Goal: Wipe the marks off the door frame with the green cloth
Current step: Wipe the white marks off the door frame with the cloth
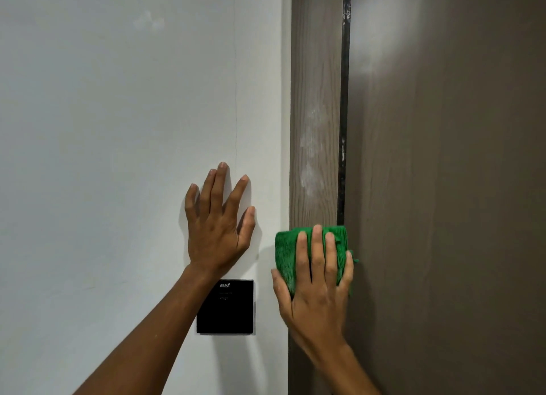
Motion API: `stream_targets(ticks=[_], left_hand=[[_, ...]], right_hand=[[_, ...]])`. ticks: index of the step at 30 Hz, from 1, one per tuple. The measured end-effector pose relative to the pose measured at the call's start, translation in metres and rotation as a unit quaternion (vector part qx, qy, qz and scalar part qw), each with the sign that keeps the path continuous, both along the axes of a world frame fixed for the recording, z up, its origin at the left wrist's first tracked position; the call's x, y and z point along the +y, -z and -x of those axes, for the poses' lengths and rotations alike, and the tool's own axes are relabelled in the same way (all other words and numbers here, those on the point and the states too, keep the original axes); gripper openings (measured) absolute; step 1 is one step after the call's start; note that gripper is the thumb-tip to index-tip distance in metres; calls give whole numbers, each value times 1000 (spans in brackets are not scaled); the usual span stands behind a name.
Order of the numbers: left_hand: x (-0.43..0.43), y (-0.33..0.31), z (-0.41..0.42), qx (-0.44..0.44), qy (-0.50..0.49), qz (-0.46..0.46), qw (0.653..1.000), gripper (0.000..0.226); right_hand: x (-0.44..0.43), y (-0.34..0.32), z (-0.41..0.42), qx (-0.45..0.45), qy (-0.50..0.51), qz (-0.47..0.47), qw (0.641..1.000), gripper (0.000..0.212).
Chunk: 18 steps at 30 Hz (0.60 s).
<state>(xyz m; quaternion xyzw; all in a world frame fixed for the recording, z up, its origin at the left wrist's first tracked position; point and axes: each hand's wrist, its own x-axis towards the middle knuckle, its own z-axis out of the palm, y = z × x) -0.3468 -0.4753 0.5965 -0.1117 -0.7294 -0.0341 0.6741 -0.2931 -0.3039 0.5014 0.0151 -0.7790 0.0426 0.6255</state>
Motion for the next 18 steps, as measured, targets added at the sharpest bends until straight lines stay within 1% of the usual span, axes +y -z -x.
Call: stream_targets(ticks=[3, 5, 7, 12, 15, 18], left_hand=[[1, -1, 0, -4, -4, 0, 1000, 60], [1, -1, 0, -3, -7, 1, 1000, 60], [-1, 1, 0, -3, -7, 3, 1000, 59], [-1, 2, -1, -4, -7, 2, 1000, 59], [0, 2, -2, -3, -6, 2, 1000, 59], [-1, 2, -2, -3, -7, 3, 1000, 60]], right_hand=[[-2, -50, 4, 24, -4, 20, 999, 77], [-3, -67, 5, 31, -8, 33, 999, 77], [-3, -56, 6, 26, -11, 32, 999, 78], [3, 17, 3, -1, -9, -2, 1000, 82], [0, 5, 6, 9, -3, 6, 1000, 81], [-3, -36, 9, 34, -5, 17, 999, 77]])
